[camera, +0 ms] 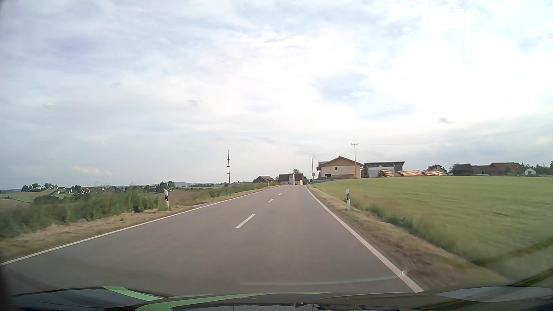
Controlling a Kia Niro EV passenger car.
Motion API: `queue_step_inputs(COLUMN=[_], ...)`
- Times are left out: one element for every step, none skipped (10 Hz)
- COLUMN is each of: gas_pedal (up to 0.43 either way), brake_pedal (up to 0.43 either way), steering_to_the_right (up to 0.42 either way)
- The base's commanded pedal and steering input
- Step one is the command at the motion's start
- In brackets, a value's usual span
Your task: Follow the waypoints while adhering to traffic rules and regulations
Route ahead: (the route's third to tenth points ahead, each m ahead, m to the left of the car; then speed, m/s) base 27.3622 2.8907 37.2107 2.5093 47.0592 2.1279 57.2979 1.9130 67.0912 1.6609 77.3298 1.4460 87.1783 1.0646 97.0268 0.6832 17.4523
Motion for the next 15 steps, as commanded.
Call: queue_step_inputs(gas_pedal=[0.0,0.0,0.0,0.0,0.0,0.0,0.0,0.0,0.0,0.0,0.0,0.0,0.0,0.0,0.0], brake_pedal=[0.201,0.201,0.207,0.189,0.177,0.171,0.171,0.171,0.177,0.177,0.177,0.183,0.183,0.183,0.183], steering_to_the_right=[0.004,0.004,0.005,0.004,0.004,0.005,0.006,0.005,0.006,0.006,0.005,0.003,0.001,0.0,0.0])
